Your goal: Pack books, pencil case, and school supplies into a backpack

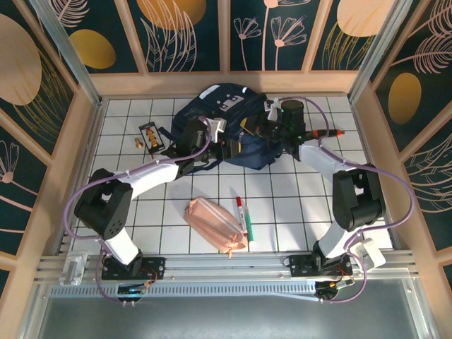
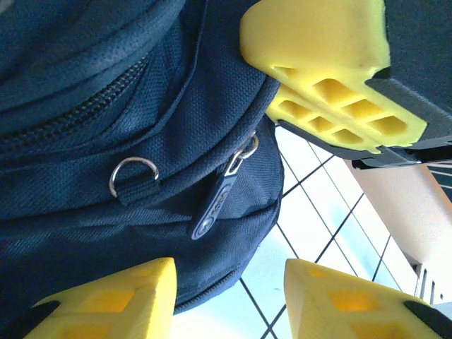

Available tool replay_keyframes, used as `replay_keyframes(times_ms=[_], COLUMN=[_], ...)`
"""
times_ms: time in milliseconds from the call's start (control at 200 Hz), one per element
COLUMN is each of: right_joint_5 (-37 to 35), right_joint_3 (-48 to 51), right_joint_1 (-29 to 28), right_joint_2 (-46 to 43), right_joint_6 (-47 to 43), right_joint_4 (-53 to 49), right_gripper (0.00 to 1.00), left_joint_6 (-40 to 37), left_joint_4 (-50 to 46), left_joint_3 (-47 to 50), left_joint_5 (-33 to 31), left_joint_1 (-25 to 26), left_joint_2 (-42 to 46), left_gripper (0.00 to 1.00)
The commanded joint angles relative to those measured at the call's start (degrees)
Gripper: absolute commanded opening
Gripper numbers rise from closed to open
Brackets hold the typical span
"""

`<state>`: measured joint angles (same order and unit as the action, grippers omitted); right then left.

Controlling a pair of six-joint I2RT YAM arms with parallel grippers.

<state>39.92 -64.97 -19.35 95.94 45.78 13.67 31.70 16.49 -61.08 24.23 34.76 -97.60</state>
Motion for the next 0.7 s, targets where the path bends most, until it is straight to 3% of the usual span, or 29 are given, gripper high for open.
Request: replay_keyframes(times_ms=[0, 145, 325, 545, 696], right_joint_5=[1.0, 0.9, 1.0, 1.5, 1.5], right_joint_3=[-3.5, -3.8, -3.8, -3.8, -4.0], right_joint_1=[-0.7, -0.9, -0.9, -0.9, -0.9], right_joint_2=[0.4, 0.4, 0.6, 0.2, -0.1], right_joint_6=[1.4, 1.4, 2.1, 2.6, 2.2], right_joint_4=[1.7, 0.9, 1.4, 1.8, 1.2], right_gripper=[0.00, 0.00, 0.00, 0.00, 0.00], left_joint_6=[-3.0, -3.2, -5.0, -6.3, -7.3], left_joint_4=[7.6, 9.5, 7.9, 6.9, 4.6], left_joint_3=[0.1, -0.5, -3.0, -1.8, -1.4], left_joint_5=[2.4, 0.8, 3.4, 0.6, -5.1], left_joint_1=[-0.3, -0.2, -0.3, -0.3, -0.3], left_joint_2=[-0.2, -2.4, -6.2, -5.9, -4.6], left_gripper=[0.45, 0.50, 0.44, 0.46, 0.62])
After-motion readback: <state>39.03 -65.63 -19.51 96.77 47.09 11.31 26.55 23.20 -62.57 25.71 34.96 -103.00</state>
